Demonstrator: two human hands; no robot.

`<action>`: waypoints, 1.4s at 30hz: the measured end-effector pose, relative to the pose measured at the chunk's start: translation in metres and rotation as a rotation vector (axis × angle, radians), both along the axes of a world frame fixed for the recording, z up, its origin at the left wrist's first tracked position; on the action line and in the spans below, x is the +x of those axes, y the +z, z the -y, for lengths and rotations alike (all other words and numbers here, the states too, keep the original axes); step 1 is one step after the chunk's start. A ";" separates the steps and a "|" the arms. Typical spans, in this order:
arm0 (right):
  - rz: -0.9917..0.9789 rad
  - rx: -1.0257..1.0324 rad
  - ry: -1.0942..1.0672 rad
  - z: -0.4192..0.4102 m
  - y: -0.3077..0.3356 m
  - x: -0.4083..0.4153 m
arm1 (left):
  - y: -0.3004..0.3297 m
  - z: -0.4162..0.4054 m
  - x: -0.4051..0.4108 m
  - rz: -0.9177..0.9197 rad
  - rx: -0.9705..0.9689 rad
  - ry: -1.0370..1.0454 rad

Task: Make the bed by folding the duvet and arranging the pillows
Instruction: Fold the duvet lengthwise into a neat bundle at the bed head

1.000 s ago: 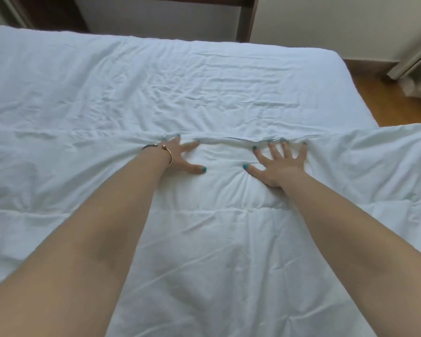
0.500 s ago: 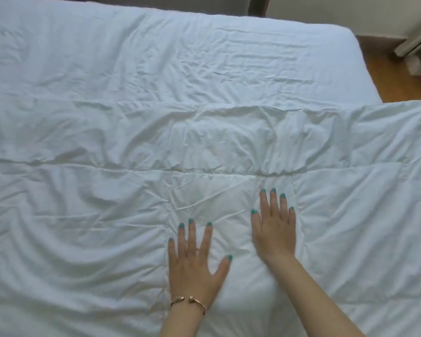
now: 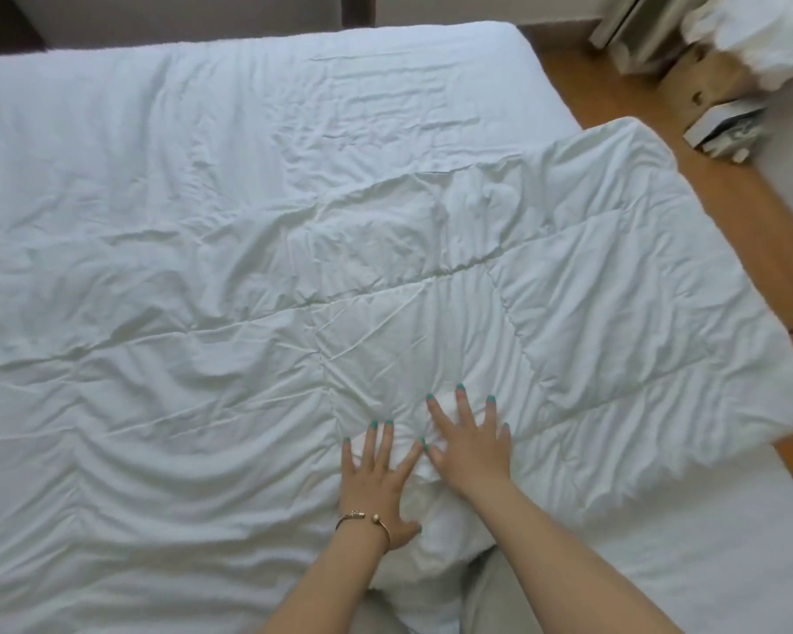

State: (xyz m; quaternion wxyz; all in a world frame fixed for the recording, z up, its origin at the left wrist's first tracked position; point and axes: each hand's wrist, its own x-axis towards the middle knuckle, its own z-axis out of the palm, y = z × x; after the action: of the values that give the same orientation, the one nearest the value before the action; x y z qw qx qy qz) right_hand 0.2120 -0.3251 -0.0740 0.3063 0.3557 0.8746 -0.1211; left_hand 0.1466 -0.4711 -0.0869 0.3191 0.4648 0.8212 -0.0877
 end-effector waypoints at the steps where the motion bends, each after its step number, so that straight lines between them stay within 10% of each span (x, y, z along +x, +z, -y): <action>1: 0.031 -0.054 -0.022 0.005 0.009 -0.001 | 0.008 -0.001 -0.001 0.052 -0.003 0.037; 8: -0.016 -0.314 -0.211 -0.014 0.086 -0.014 | 0.070 -0.045 -0.038 0.353 -0.129 0.312; 21: -0.133 -0.292 -0.462 -0.245 0.150 0.062 | 0.152 -0.259 -0.024 0.198 0.082 0.324; 30: -0.199 -0.174 -0.470 -0.421 0.101 0.128 | 0.103 -0.426 0.056 0.181 0.212 0.315; 42: -0.156 -0.194 -0.299 -0.516 0.009 0.124 | 0.033 -0.533 0.059 0.144 -0.069 0.411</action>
State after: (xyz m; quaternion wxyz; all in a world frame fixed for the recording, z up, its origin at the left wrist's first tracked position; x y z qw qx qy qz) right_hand 0.3362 0.1907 -0.0649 0.2491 0.4399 0.8173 -0.2764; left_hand 0.2055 0.0617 -0.0534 0.4040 0.2815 0.8702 -0.0154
